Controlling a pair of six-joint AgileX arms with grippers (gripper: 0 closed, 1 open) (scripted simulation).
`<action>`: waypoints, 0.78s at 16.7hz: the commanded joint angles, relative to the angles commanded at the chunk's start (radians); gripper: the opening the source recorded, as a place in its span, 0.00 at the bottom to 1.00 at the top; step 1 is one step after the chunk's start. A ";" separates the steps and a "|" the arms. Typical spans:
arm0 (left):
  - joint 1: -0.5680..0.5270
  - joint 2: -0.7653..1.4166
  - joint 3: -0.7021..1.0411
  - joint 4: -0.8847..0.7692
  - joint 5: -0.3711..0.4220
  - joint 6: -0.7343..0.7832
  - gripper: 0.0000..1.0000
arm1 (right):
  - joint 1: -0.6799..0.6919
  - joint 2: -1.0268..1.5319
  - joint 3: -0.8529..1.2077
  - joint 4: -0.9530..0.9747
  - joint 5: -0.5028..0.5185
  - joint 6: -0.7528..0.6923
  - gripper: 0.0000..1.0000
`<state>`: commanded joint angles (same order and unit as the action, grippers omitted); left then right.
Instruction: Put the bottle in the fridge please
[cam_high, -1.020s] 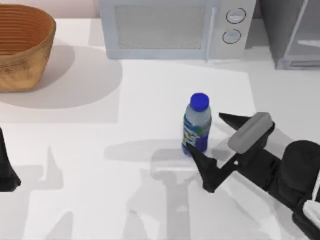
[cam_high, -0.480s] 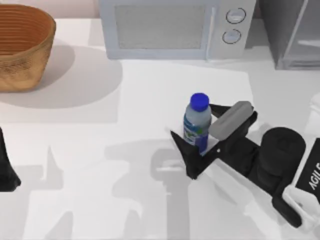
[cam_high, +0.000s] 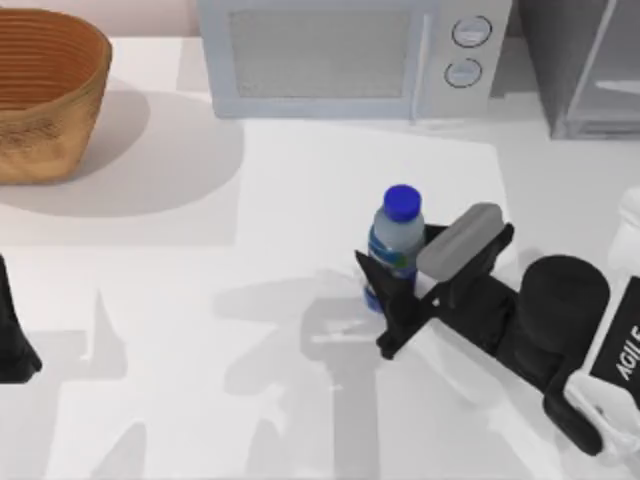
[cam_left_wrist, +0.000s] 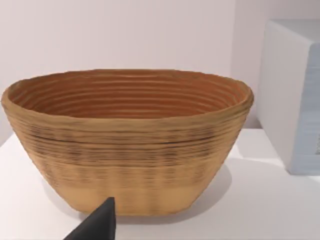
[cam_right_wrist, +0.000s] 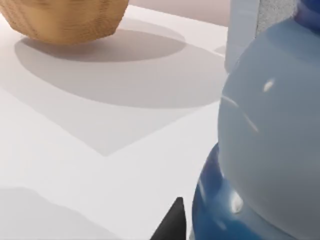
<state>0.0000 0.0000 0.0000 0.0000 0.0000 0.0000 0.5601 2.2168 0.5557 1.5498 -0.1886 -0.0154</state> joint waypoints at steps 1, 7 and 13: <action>0.000 0.000 0.000 0.000 0.000 0.000 1.00 | 0.000 0.000 0.000 0.000 0.000 0.000 0.33; 0.000 0.000 0.000 0.000 0.000 0.000 1.00 | 0.000 0.000 0.000 0.000 0.000 0.000 0.01; 0.000 0.000 0.000 0.000 0.000 0.000 1.00 | 0.000 0.000 0.000 0.000 0.000 0.000 0.01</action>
<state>0.0000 0.0000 0.0000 0.0000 0.0000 0.0000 0.5601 2.2168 0.5557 1.5498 -0.1886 -0.0154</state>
